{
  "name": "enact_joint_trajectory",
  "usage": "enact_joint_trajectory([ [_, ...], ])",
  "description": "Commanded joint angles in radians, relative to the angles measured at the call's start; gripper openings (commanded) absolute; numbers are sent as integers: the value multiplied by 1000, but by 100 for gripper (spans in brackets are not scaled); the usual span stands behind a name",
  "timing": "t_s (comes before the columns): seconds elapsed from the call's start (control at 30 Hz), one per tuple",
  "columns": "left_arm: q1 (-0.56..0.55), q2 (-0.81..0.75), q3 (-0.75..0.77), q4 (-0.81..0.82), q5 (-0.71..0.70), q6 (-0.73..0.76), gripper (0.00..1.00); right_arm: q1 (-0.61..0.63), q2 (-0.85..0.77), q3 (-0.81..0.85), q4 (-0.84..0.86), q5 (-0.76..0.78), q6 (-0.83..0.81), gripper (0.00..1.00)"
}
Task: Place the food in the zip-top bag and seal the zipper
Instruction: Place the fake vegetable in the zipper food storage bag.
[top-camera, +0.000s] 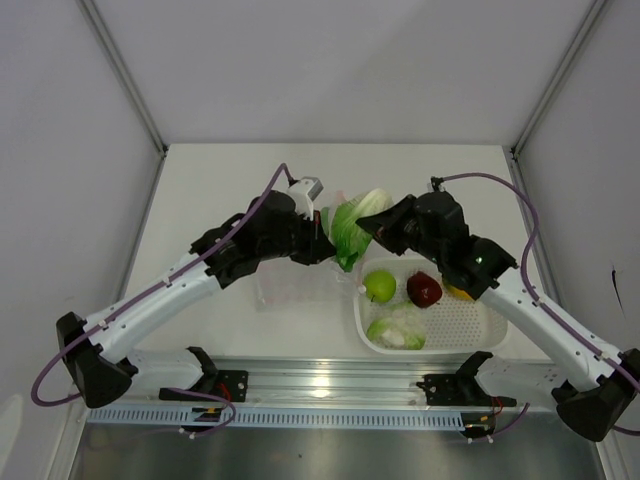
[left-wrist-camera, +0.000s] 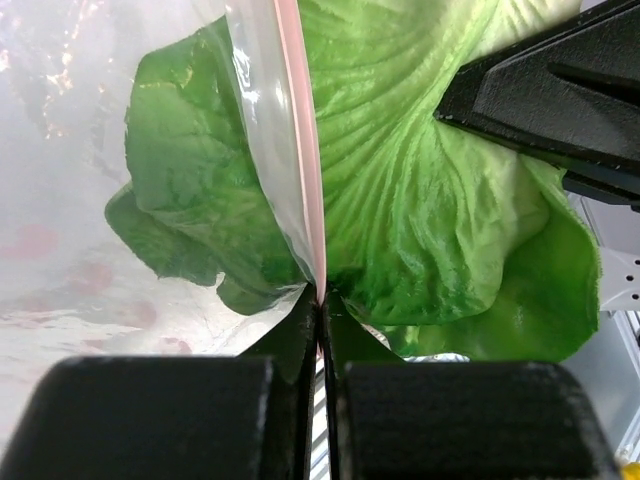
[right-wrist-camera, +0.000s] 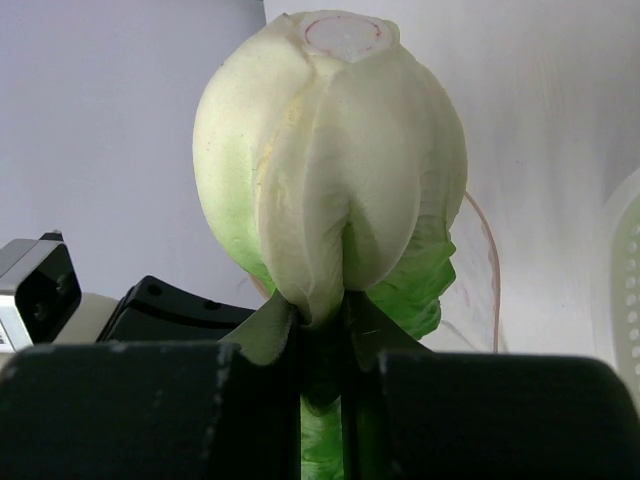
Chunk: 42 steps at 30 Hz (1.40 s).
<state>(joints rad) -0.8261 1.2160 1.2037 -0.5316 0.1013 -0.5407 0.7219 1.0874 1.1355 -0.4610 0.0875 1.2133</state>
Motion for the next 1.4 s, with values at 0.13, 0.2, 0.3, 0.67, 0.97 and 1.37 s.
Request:
enact_joint_trajectory([
  [0.13, -2, 4, 19, 35, 41, -11, 0, 45, 32, 70, 59, -19, -67, 0],
  [0.2, -2, 2, 28, 33, 55, -22, 1, 97, 45, 28, 102, -12, -194, 0],
  [0.3, -1, -9, 45, 35, 84, -41, 1, 174, 52, -35, 205, 5, -374, 0],
  [0.67, 1, -56, 33, 22, 118, -67, 1, 211, -12, -270, 343, -112, -664, 0],
  [0.97, 1, -62, 17, 30, 130, -79, 1, 166, -9, -264, 357, -357, -699, 0],
  [1.37, 1, -67, -32, 59, 193, -45, 1, 53, 222, -89, 244, -678, -535, 0],
])
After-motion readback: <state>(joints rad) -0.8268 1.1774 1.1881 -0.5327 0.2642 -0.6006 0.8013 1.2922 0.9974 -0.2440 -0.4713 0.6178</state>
